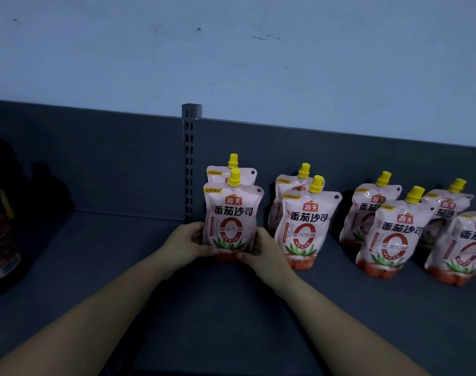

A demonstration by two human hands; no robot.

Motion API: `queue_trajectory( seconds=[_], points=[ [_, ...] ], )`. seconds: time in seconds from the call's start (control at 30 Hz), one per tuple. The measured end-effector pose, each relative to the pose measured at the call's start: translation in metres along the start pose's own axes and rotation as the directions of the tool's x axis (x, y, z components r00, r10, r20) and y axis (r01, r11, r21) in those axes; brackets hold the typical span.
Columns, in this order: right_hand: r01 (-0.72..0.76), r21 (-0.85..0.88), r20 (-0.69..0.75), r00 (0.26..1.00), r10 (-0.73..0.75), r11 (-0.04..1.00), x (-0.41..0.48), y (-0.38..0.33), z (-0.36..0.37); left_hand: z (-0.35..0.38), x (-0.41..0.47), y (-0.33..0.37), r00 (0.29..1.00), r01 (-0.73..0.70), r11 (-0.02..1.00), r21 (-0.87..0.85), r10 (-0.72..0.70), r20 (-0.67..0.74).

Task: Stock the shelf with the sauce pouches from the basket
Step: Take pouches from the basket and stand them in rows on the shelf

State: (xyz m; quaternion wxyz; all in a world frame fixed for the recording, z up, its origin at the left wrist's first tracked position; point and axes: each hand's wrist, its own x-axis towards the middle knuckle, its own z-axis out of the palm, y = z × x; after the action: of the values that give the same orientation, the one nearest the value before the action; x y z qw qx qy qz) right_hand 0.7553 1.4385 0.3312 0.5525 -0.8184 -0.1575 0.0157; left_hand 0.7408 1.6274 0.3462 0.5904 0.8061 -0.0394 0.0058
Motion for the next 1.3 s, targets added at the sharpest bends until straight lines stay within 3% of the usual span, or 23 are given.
queue_trajectory(
  seconds=[0.23,0.33,0.53,0.63,0.8,0.93,1.07,1.2,1.3],
  points=[
    [-0.043,0.043,0.166,0.985,0.036,0.998,-0.011,-0.011,-0.001,0.005,-0.005,-0.001,1.0,0.003,1.0,0.004,-0.003,-0.025],
    [-0.074,0.035,0.158,0.985,0.068,0.997,-0.015,-0.014,-0.001,0.006,-0.007,-0.001,0.999,0.021,1.0,0.0,-0.021,-0.026],
    [-0.192,-0.167,0.138,0.967,0.216,0.967,-0.049,-0.023,0.012,0.001,-0.02,-0.001,0.992,0.118,0.991,0.06,-0.114,-0.061],
    [-0.153,-0.237,0.167,0.966,0.196,0.959,-0.069,-0.034,0.026,-0.002,-0.033,0.004,0.986,0.158,0.977,0.145,-0.148,-0.077],
    [0.072,-0.267,0.421,0.906,0.049,0.961,-0.082,-0.064,0.05,-0.021,-0.074,0.016,0.979,0.139,0.933,0.333,-0.079,-0.186],
    [0.36,-0.186,0.573,0.796,-0.196,0.914,-0.08,-0.096,0.074,-0.057,-0.142,0.02,0.936,0.135,0.888,0.44,0.032,-0.352],
    [0.563,-0.061,0.709,0.605,-0.361,0.824,-0.089,-0.122,0.126,-0.088,-0.231,0.024,0.842,0.27,0.794,0.545,0.08,-0.533],
    [0.837,-0.055,0.793,0.368,-0.486,0.545,-0.117,-0.151,0.175,-0.105,-0.319,0.026,0.801,0.453,0.59,0.669,0.061,-0.596],
    [0.941,-0.08,0.834,0.243,-0.494,0.328,-0.143,-0.163,0.211,-0.117,-0.378,0.014,0.743,0.595,0.459,0.66,-0.001,-0.669]
  ],
)
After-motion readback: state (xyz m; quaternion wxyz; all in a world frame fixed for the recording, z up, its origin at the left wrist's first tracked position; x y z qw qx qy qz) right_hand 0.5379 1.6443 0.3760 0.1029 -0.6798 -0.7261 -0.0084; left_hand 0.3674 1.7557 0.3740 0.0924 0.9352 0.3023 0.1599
